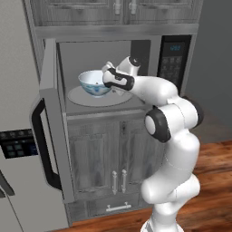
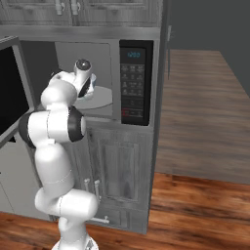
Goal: The microwave is finished heating the shrimp and garlic. Take the bowl containing the food and place it on the dining counter.
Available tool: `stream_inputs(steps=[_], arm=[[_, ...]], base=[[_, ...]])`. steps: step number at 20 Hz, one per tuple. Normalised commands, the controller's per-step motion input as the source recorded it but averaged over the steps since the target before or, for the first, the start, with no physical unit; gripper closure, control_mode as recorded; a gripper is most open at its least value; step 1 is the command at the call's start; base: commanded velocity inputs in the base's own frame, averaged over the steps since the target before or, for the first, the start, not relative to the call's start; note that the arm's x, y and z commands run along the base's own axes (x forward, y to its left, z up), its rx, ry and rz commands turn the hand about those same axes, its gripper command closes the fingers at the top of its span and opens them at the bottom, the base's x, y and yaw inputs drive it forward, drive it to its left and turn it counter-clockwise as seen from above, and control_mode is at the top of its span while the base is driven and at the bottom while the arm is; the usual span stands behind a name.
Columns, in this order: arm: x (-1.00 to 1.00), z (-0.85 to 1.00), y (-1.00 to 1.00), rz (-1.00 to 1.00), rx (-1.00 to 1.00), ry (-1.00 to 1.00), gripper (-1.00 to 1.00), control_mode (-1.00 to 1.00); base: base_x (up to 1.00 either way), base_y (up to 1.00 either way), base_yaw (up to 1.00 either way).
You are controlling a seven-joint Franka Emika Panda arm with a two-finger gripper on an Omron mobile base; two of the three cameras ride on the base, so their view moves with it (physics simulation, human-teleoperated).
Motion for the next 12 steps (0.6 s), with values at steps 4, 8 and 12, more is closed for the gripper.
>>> stream_inputs(steps=[4,8,12], arm=[[0.24,-0.21,0.04,0.00,-0.03,0.00,1.00,-1.00],[0.00,0.00,0.00,0.00,0.00,0.00,1.00,-1.00],[-0.17,0.00,-0.03,0.00,0.00,0.00,1.00,-1.00]], base=[[0.00,0.00,0.00],[0.00,0.00,0.00],[0.00,0.00,0.00]])
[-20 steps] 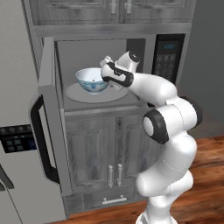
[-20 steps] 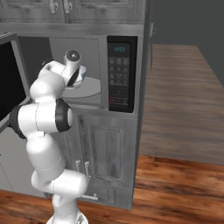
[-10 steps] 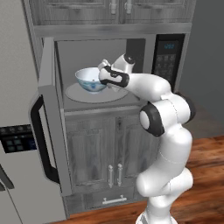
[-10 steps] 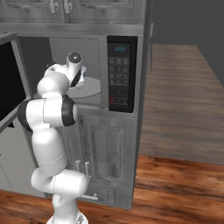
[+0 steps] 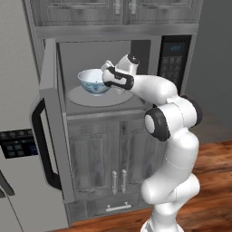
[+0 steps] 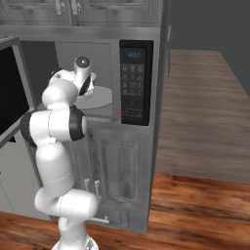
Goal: The microwave is finished heating the shrimp and garlic. Take the bowl containing the food and place it on the dining counter.
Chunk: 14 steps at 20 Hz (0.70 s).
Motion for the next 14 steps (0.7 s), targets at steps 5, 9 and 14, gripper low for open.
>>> stream_inputs(steps=[5,9,14], arm=[[-0.70,0.00,-0.19,0.00,0.00,-0.04,1.00,-1.00],[-0.99,0.00,-0.39,0.00,0.09,-0.17,1.00,-1.00],[-1.00,0.14,-0.29,0.02,0.05,-0.12,1.00,-1.00]], base=[[0.00,0.00,0.00],[0.00,0.00,0.00],[0.00,0.00,0.00]])
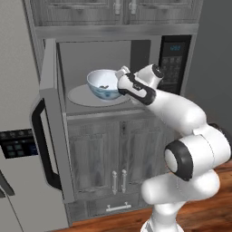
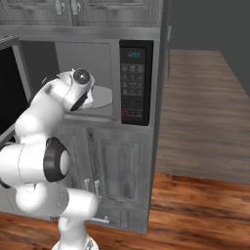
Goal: The microwave is finished heating the shrimp and garlic. Take the bowl containing the food and place it on the dining counter.
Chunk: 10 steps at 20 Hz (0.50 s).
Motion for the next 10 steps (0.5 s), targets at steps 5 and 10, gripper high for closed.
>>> stream_inputs(steps=[5,10], arm=[[-1.00,0.68,-0.15,0.00,0.00,0.00,1.00,-1.00],[-1.00,0.77,-0.14,0.03,-0.04,0.05,1.00,-1.00]], base=[[0.00,0.00,0.00],[0.00,0.00,0.00]])
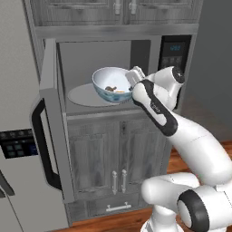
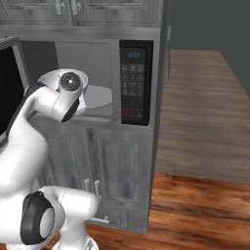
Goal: The microwave is finished heating the shrimp and garlic. Take the bowl containing the food and place it on the dining counter.
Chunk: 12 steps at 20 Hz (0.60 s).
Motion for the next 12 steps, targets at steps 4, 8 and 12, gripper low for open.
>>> stream_inputs(steps=[4,8,12], arm=[[-1.00,0.46,-0.18,0.08,-0.15,0.14,1.00,-1.00],[-1.00,0.04,-0.34,0.12,-0.22,0.18,1.00,-1.00],[-1.00,-0.21,-0.28,0.12,-0.17,0.05,1.00,-1.00]], base=[[0.00,0.00,0.00],[0.00,0.00,0.00],[0.00,0.00,0.00]])
